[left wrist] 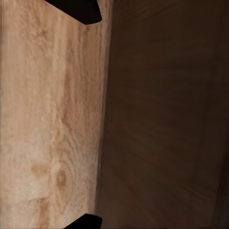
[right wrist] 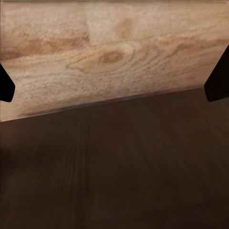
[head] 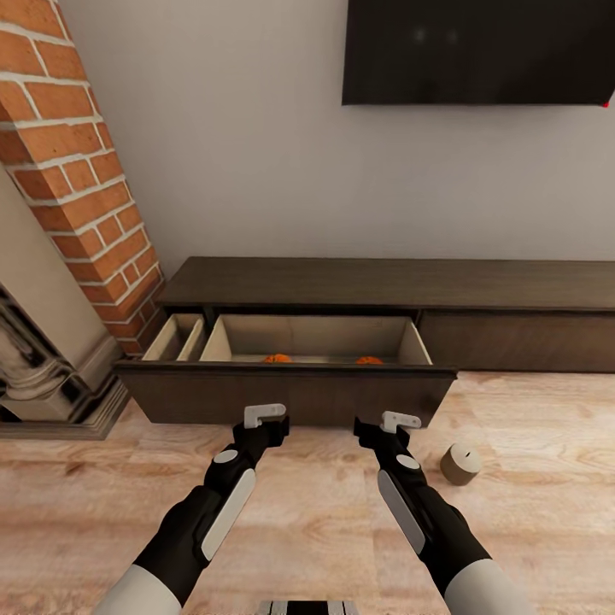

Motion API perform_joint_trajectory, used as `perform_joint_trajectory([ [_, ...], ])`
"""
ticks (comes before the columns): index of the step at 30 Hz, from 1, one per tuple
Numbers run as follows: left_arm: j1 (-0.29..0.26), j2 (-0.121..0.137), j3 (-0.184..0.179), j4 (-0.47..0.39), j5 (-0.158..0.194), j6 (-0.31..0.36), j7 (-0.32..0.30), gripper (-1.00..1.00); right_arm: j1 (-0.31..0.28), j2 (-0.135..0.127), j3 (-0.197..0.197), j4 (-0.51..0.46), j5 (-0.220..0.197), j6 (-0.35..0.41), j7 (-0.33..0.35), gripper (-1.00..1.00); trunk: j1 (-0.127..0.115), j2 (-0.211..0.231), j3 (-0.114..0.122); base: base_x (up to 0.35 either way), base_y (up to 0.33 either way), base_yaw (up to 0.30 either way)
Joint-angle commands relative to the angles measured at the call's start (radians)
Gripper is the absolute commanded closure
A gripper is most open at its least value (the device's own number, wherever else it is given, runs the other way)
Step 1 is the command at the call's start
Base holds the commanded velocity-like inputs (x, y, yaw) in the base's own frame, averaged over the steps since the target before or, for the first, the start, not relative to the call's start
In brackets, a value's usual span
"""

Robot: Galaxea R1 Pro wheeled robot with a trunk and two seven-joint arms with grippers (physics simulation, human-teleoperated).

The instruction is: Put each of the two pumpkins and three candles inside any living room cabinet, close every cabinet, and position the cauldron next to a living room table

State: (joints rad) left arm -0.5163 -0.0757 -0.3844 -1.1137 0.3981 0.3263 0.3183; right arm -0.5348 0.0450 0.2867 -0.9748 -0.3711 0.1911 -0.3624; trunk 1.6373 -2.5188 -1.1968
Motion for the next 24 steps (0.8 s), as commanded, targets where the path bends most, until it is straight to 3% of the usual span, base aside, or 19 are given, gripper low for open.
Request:
perform_joint_trajectory([
  [1, -0.001, 0.0, -0.002, -0.002, 0.011, 0.003, 0.009, -1.0, -0.001, -0.001, 0.003, -0.002, -0.006, 0.004, -0.008, -1.0, 0.0, -0.001, -0.005, 0.0, 0.0, 0.0],
  [14, -0.001, 0.0, 0.002, -0.003, 0.012, 0.003, 0.001, -1.0, -0.001, -0.001, 0.003, -0.002, -0.006, 0.004, -0.011, -1.0, 0.0, -0.001, -0.005, 0.004, 0.0, 0.0],
  [24, -0.001, 0.001, 0.004, -0.003, 0.013, 0.004, -0.001, -1.0, -0.001, -0.001, 0.003, -0.002, -0.006, 0.005, -0.012, -1.0, 0.0, -0.001, -0.005, 0.177, 0.0, 0.0],
])
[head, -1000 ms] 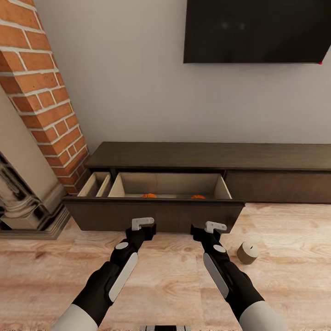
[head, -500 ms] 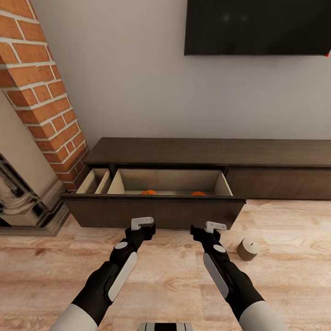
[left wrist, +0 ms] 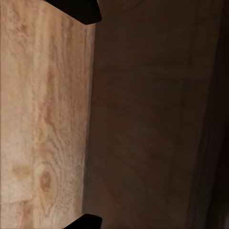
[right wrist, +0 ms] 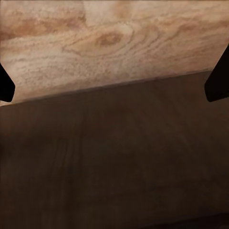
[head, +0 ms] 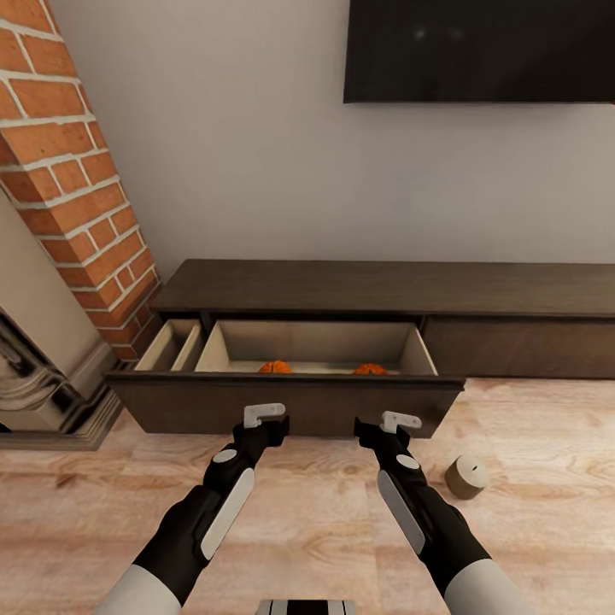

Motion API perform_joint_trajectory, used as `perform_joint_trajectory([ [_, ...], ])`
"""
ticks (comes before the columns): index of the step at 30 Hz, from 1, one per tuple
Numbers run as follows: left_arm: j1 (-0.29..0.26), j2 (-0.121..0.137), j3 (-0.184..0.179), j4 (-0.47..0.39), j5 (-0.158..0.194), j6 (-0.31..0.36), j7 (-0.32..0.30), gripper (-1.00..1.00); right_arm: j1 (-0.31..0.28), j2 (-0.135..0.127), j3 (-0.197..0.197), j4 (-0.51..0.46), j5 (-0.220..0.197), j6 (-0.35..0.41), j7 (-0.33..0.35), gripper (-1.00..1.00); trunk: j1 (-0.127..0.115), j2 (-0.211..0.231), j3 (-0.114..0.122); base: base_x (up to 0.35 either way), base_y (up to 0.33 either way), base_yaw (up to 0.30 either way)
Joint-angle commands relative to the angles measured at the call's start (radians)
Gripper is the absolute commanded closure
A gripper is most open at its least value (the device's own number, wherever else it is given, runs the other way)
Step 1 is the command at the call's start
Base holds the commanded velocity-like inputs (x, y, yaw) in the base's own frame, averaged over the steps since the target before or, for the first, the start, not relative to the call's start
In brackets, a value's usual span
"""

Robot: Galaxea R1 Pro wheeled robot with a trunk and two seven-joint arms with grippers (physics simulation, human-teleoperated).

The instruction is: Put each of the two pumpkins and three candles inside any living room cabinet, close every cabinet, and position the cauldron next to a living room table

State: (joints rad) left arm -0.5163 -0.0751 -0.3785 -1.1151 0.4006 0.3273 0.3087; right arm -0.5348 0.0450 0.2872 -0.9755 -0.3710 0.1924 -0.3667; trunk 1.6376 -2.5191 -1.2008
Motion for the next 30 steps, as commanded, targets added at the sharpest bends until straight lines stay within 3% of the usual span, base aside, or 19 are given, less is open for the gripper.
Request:
perform_joint_trajectory([
  [1, -0.001, 0.0, -0.002, -0.002, 0.01, 0.002, 0.009, -1.0, -0.001, -0.001, 0.003, -0.002, -0.006, 0.003, -0.008, -1.0, 0.0, 0.0, -0.001, 0.043, 0.0, 0.0],
  [16, -0.001, 0.0, -0.002, 0.0, 0.012, 0.004, 0.006, -1.0, -0.001, -0.001, 0.003, -0.001, -0.006, 0.004, -0.009, -1.0, 0.0, 0.0, -0.001, 0.248, -0.002, 0.0],
  [30, -0.001, 0.0, -0.002, -0.002, 0.012, 0.004, 0.006, -1.0, -0.001, -0.001, 0.003, -0.003, -0.006, 0.004, -0.009, -1.0, 0.0, 0.0, -0.001, 0.034, -0.004, 0.0],
])
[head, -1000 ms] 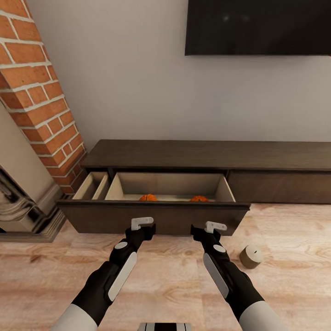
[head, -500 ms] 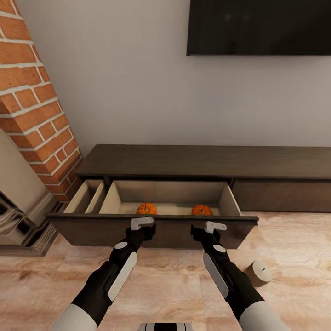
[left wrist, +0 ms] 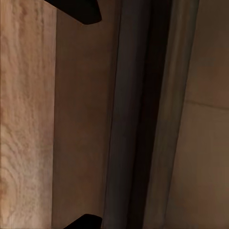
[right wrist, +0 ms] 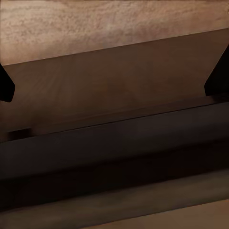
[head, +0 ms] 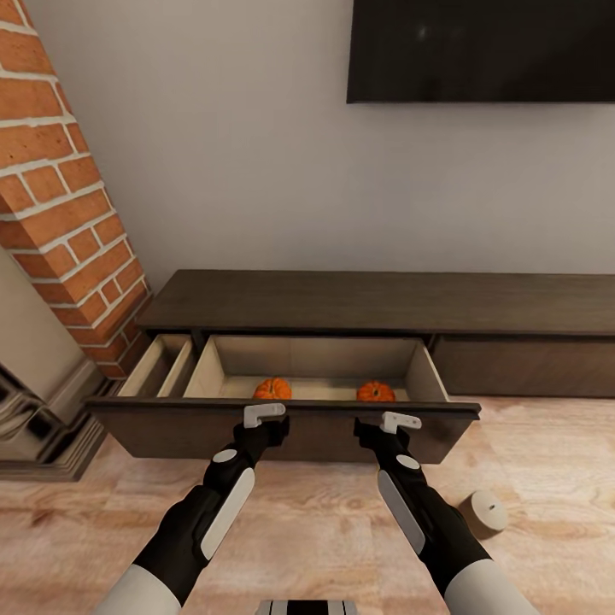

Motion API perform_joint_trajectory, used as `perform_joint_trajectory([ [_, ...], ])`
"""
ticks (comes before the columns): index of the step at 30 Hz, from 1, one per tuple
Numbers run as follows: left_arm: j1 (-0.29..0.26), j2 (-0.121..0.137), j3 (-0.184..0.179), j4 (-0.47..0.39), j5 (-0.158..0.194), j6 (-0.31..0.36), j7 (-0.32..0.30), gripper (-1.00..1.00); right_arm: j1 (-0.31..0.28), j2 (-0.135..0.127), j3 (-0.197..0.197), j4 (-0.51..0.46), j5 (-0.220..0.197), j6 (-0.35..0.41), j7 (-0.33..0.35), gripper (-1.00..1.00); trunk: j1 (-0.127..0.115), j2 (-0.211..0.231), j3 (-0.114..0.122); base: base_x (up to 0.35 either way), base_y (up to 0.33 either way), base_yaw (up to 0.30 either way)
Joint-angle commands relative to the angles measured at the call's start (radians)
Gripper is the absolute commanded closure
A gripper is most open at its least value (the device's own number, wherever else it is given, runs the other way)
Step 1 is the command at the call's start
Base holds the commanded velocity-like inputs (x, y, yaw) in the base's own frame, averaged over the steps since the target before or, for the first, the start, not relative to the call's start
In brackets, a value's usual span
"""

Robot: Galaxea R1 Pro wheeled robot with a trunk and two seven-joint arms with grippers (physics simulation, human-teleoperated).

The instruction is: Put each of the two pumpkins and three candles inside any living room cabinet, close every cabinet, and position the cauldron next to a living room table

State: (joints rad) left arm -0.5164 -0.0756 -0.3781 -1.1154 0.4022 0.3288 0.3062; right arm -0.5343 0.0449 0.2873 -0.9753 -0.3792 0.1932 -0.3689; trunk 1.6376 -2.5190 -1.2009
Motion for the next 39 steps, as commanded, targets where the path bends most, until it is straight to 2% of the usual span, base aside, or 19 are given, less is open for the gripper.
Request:
perform_joint_trajectory([
  [1, -0.001, 0.0, -0.002, -0.001, 0.01, 0.002, 0.009, -1.0, -0.001, 0.0, 0.003, -0.003, 0.002, 0.003, -0.007, -1.0, 0.0, 0.0, -0.001, 0.12, 0.0, 0.0],
  [39, -0.001, 0.0, -0.002, -0.001, 0.009, 0.003, 0.008, -1.0, -0.001, 0.0, 0.003, -0.003, 0.003, 0.005, -0.007, -1.0, 0.0, 0.0, -0.001, 0.158, 0.0, 0.0],
])
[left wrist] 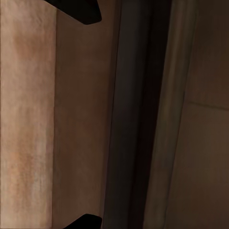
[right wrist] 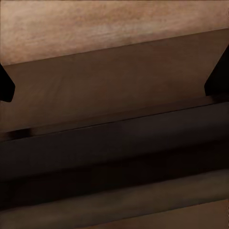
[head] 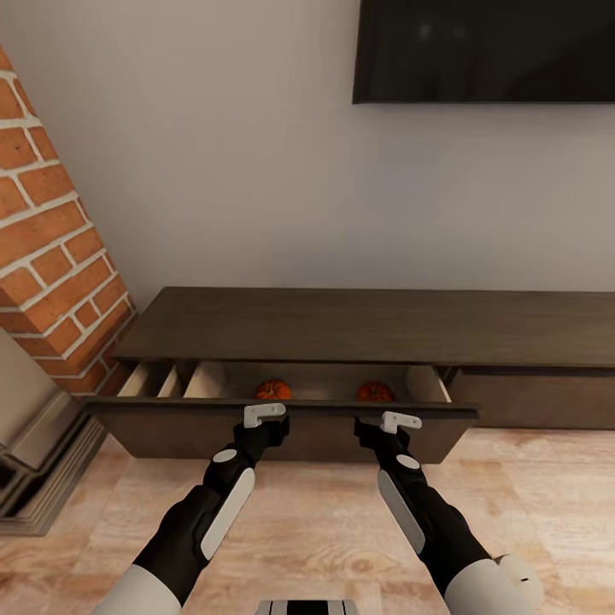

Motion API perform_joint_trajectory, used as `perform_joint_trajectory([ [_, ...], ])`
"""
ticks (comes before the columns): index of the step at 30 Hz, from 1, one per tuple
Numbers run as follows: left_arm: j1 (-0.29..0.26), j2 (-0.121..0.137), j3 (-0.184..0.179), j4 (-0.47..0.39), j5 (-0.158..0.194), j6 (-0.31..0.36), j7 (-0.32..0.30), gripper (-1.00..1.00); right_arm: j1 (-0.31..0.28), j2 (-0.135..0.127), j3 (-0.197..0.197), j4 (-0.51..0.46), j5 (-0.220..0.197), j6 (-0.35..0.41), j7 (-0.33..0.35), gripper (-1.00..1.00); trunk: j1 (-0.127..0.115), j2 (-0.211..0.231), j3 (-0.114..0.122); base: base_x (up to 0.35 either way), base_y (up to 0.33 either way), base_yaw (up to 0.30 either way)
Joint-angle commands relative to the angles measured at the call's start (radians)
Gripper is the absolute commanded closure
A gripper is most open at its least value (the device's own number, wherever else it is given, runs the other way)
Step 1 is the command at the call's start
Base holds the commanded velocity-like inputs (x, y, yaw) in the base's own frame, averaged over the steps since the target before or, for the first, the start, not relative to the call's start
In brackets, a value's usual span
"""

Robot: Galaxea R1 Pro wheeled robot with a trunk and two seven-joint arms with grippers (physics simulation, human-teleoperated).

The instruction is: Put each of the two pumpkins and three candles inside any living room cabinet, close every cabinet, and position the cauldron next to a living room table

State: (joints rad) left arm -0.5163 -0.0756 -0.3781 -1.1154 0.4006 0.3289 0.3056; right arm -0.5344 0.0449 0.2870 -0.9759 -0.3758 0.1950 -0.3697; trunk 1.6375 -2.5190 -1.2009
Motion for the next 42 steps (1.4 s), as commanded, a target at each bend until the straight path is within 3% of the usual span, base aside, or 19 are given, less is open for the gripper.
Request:
perform_joint_trajectory([
  [1, -0.001, 0.0, -0.002, -0.001, 0.01, 0.002, 0.009, -1.0, -0.001, 0.0, 0.003, -0.003, -0.001, 0.003, -0.006, -1.0, 0.0, 0.0, -0.001, 0.126, 0.0, 0.0],
  [42, -0.001, 0.002, -0.002, -0.001, 0.01, 0.002, 0.009, -1.0, -0.001, 0.0, 0.003, -0.007, -0.001, 0.003, -0.006, -1.0, 0.0, 0.0, -0.001, 0.124, 0.0, 0.0],
])
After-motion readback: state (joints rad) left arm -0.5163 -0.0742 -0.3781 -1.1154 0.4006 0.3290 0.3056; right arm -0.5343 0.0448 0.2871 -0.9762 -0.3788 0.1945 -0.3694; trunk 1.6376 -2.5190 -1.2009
